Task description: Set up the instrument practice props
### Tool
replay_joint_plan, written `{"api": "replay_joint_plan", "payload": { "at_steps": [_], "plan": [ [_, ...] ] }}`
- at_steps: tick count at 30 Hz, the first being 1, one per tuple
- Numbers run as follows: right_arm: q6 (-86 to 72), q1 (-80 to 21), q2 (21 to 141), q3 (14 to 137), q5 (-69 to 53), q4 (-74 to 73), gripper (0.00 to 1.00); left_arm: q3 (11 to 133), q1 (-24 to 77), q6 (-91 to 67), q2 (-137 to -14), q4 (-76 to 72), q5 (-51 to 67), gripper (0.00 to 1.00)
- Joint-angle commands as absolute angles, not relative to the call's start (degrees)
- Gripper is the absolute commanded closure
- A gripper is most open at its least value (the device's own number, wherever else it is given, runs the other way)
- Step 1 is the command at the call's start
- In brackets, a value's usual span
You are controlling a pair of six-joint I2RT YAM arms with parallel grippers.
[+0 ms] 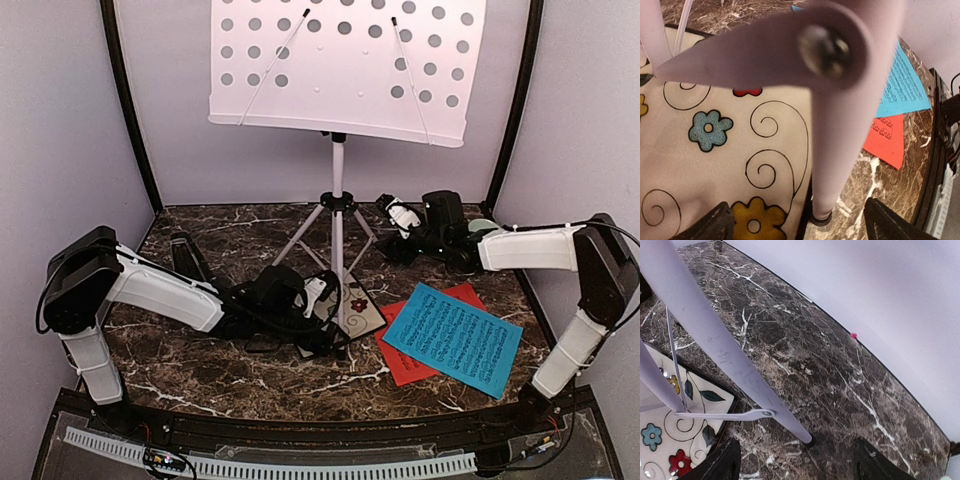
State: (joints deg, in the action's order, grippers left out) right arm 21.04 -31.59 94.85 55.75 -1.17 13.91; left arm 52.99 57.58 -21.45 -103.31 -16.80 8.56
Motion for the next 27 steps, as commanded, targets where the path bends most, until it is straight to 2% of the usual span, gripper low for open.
{"api": "replay_joint_plan", "payload": {
  "at_steps": [1,4,9,12,15,20,22,24,27],
  "plan": [
    [4.89,-31.43,91.72,60.21,4.28,-4.50,0.25,48.62,57.22,-23.39,-98.53,-19.81,8.61,0.03],
    [-3.62,-31.14,89.14,61.00,-0.18,-12.91,0.26,45.41,57.26,-24.01,-94.20,-21.55,6.18,0.01],
    [-13.60,-28.99,83.00,54.48,-7.70,-16.73,0.26,38.50,57.69,-25.27,-86.22,-25.10,3.10,0.01],
    [-17.63,-28.20,80.17,50.28,-10.02,-17.30,0.27,39.03,61.41,-22.41,-84.36,-24.74,1.04,0.03],
    [-19.66,-28.12,78.42,47.80,-10.67,-18.76,0.26,42.91,65.50,-22.07,-86.11,-22.56,-0.93,0.05],
    [-24.74,-28.39,76.22,45.39,-12.32,-20.19,0.28,45.64,70.37,-28.27,-90.56,-30.18,-2.70,0.12],
    [-26.24,-28.24,74.73,44.15,-10.58,-20.12,0.28,47.78,72.66,-31.70,-92.92,-31.30,-6.07,0.10],
    [-28.25,-28.01,73.48,42.24,-9.73,-19.27,0.27,49.64,74.72,-36.47,-95.37,-33.25,-10.62,0.02],
    [-30.77,-27.69,72.38,39.98,-8.97,-17.85,0.26,56.28,76.88,-46.10,-100.16,-29.17,-14.76,0.01]
  ]
}}
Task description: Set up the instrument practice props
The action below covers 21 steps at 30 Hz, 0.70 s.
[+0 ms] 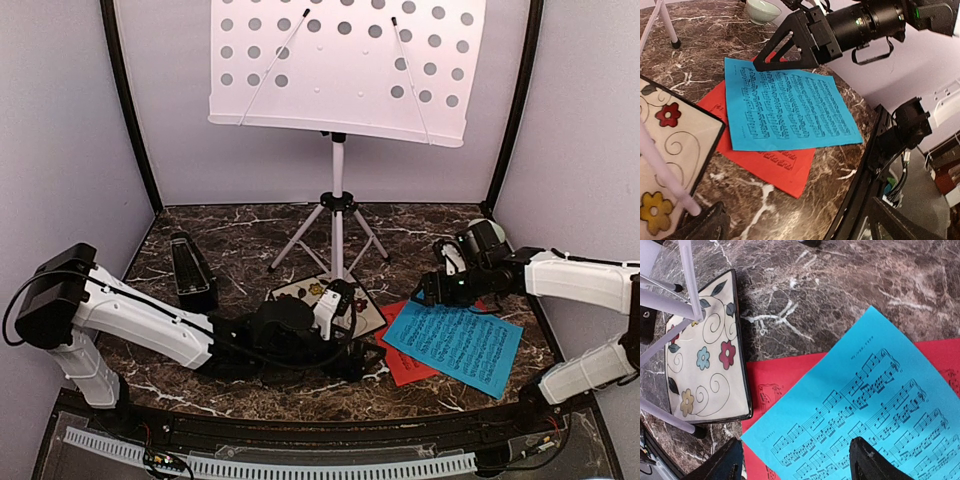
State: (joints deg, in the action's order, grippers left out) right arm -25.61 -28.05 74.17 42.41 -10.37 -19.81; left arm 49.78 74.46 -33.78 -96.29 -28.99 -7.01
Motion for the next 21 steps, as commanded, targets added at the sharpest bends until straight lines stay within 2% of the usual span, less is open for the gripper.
{"api": "replay_joint_plan", "payload": {
  "at_steps": [1,4,8,15,21],
  "plan": [
    [-31.52,-27.61,72.20,39.53,-8.47,-17.75,0.24,58.23,77.76,-49.56,-101.63,-27.50,-17.26,0.01],
    [-32.78,-27.05,71.84,39.15,-7.90,-18.19,0.19,64.41,79.06,-56.34,-106.29,-23.25,-19.19,0.01],
    [-32.60,-26.10,70.33,39.17,-7.02,-18.14,0.15,67.46,79.80,-61.25,-110.35,-26.92,-20.39,0.01],
    [-34.17,-25.23,66.07,37.03,1.62,-19.29,0.17,75.90,79.83,-66.62,-116.02,-16.93,-26.76,0.06],
    [-34.50,-25.09,66.27,35.58,3.03,-18.35,0.17,79.13,79.72,-71.85,-119.31,-12.89,-27.17,0.10]
  ]
}}
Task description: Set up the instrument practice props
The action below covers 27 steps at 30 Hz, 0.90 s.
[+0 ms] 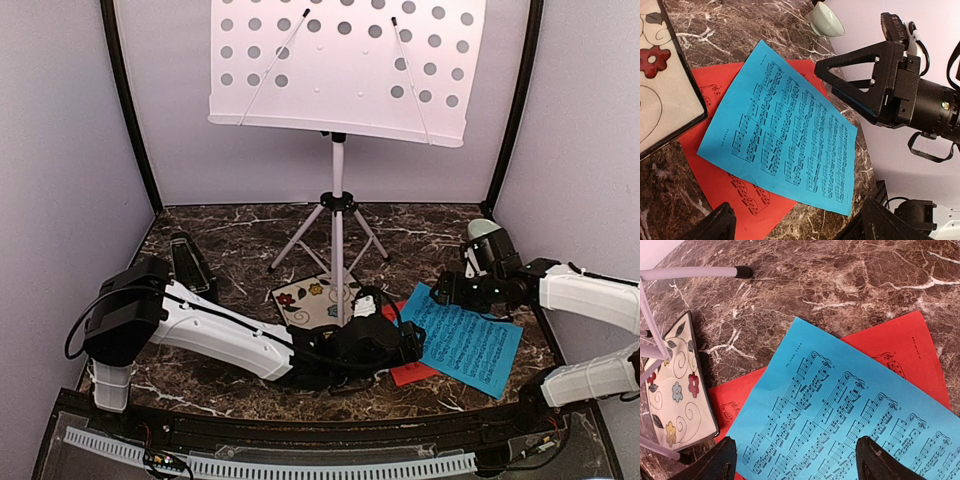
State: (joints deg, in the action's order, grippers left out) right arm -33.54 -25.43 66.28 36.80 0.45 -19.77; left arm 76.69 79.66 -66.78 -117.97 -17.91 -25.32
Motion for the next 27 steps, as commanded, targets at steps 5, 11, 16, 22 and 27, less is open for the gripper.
{"api": "replay_joint_plan", "payload": {
  "at_steps": [5,11,16,22,27],
  "plan": [
    [-33.84,-24.75,68.04,35.48,1.58,-17.91,0.18,80.26,78.84,-74.81,-122.17,-13.37,-24.43,0.17],
    [-33.47,-23.51,71.48,33.55,1.14,-14.17,0.19,80.40,77.85,-76.27,-123.50,-13.84,-24.64,0.24],
    [-32.58,-22.86,75.45,32.84,-0.40,-11.69,0.22,81.11,76.96,-76.92,-124.59,-14.52,-23.86,0.33],
    [-31.83,-22.35,77.70,33.22,-1.30,-10.19,0.24,82.34,76.14,-79.22,-126.16,-12.99,-22.81,0.38],
    [-31.49,-22.24,79.11,32.91,-2.58,-9.11,0.25,83.41,75.89,-81.37,-127.01,-9.85,-23.15,0.40]
  ]
}}
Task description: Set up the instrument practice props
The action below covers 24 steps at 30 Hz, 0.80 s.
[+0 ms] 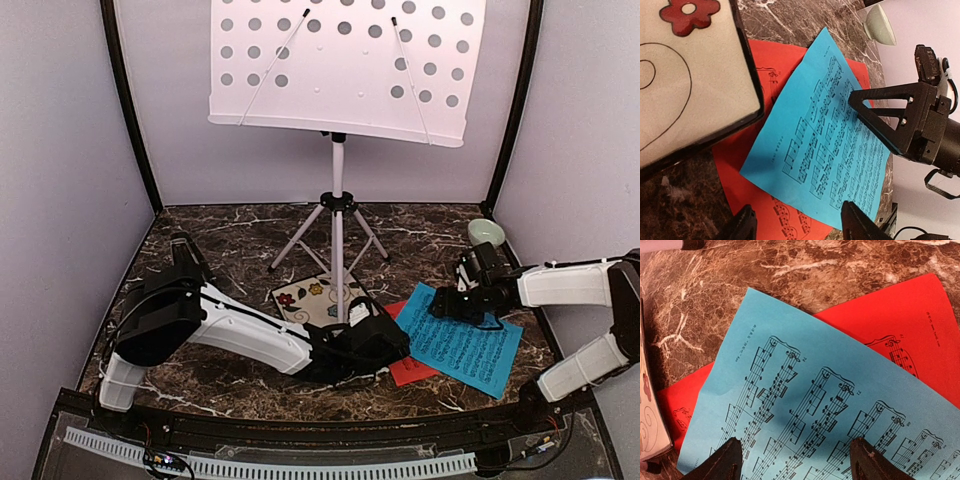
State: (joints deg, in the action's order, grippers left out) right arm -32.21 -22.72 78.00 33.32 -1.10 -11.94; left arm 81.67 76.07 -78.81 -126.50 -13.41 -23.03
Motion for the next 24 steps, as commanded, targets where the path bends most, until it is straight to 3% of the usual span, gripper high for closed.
{"api": "replay_joint_plan", "payload": {
  "at_steps": [1,13,24],
  "plan": [
    [-31.33,-22.16,79.37,32.85,-2.74,-8.93,0.26,83.54,75.73,-81.66,-127.20,-9.72,-23.13,0.40],
    [-30.42,-21.88,81.02,31.51,-5.40,-7.23,0.31,85.28,73.34,-82.11,-130.20,-12.11,-20.57,0.47],
    [-31.08,-21.80,79.76,30.14,-8.72,-5.89,0.34,88.09,71.12,-77.28,-132.60,-14.63,-20.31,0.68]
  ]
}}
